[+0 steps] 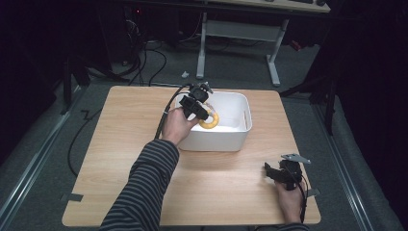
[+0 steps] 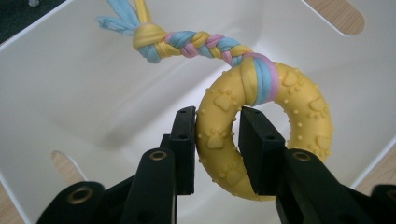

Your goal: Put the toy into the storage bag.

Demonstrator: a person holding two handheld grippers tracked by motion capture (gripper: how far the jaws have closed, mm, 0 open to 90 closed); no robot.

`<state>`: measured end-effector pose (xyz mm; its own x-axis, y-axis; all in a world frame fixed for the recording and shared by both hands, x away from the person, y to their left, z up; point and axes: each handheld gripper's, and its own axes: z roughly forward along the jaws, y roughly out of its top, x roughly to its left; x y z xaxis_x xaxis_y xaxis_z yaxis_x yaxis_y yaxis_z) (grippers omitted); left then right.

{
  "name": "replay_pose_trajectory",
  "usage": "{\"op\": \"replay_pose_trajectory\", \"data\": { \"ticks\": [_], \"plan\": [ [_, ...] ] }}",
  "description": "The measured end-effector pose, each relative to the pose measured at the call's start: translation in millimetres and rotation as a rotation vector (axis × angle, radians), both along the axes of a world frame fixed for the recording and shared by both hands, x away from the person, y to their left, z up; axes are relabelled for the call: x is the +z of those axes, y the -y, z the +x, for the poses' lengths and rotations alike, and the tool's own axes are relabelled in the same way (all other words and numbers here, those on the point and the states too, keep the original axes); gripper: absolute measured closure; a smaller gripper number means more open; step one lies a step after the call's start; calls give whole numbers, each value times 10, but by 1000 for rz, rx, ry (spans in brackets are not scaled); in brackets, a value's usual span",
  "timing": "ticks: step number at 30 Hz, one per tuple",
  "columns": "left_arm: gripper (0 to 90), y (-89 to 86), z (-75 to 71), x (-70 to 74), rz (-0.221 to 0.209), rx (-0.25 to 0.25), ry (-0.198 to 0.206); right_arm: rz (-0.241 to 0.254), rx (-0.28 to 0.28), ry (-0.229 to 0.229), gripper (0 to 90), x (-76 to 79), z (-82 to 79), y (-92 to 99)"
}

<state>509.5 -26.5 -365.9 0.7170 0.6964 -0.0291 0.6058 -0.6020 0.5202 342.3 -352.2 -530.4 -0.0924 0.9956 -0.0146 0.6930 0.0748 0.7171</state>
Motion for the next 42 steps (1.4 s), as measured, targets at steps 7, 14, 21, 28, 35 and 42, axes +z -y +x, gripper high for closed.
{"op": "replay_pose_trajectory", "data": {
  "ticks": [7, 14, 21, 28, 35, 42],
  "plan": [
    [676, 25, 13, -83, 18, 0, -12, 0, 0, 0, 239, 0, 0, 0],
    [676, 28, -8, -124, 24, -15, -38, 0, 0, 0, 239, 0, 0, 0],
    [675, 35, -54, -126, 32, -28, -38, 0, 0, 0, 239, 0, 0, 0],
    [671, 34, -55, -121, 26, -23, -47, 0, 0, 0, 239, 0, 0, 0],
    [651, 66, -56, -141, 36, -34, -54, 0, 0, 0, 239, 0, 0, 0],
    [551, 14, -99, -52, 5, -31, -31, 0, 1, 0, 238, 0, 0, -1]
  ]
}}
